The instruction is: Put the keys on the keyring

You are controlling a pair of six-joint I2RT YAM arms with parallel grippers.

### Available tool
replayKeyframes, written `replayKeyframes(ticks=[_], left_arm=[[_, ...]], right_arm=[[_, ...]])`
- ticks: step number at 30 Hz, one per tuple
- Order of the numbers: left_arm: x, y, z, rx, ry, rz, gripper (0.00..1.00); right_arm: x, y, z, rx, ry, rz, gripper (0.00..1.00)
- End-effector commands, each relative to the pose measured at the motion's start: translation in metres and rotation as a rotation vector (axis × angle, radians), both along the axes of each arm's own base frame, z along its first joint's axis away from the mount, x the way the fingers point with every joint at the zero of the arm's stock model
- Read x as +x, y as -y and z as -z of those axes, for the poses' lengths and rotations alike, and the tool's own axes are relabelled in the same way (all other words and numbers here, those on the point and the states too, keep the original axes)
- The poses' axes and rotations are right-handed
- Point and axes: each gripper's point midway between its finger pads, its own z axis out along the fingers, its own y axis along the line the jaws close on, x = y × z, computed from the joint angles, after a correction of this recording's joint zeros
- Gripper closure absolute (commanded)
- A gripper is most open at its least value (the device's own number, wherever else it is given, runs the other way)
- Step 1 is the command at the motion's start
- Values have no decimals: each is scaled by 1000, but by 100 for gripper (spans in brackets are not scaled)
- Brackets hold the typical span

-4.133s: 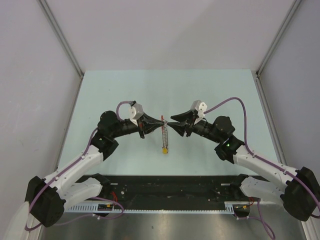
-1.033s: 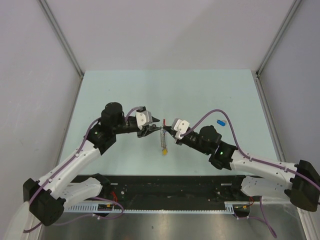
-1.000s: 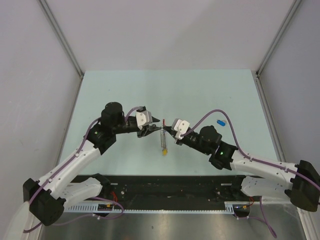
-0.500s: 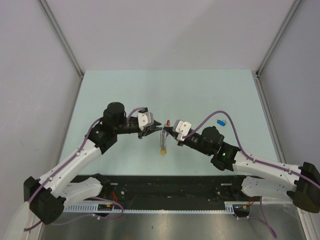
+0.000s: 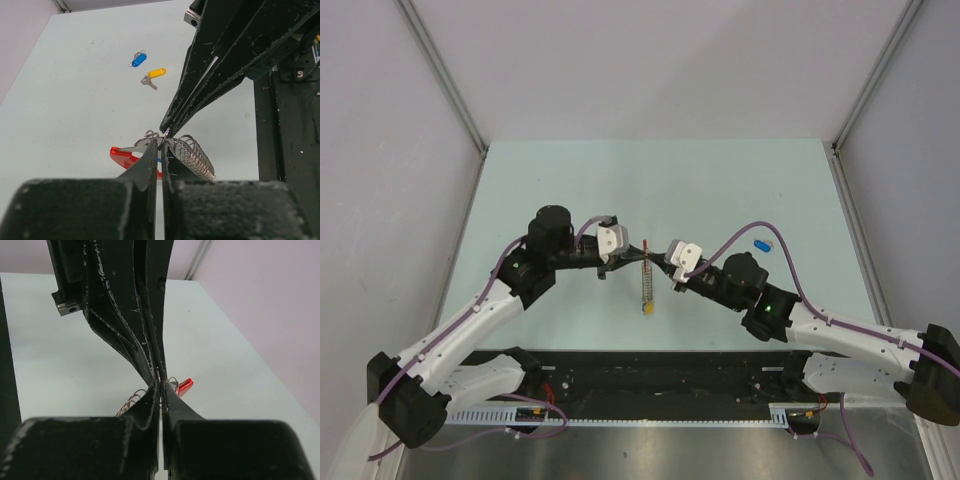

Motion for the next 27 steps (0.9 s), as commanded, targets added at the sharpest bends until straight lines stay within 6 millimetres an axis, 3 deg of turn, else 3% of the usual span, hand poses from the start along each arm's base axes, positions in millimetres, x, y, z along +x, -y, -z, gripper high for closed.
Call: replayKeyframes(ticks=[1,4,10,15,22,27], left_arm=[[-3,3,-26,-57,43,10,99],[7,-4,-28,-67,21,-88,100],[16,-20,-27,-114,-72,-264,99],[12,-27,-17,-130,-111,-306,100],[9,-29,-23,-136,-117,-307,100],[7,-30,-21,-137,-131,-311,100]], right_arm=[[0,0,-47,111,59,8,100],[4,5,-48,129,33,46,100],[10,22,-60,205,-26,135,67],[17,32,-66,248,-56,201,60],[38,14,-48,168,-98,262,56],[49,8,-46,168,-97,296,55]])
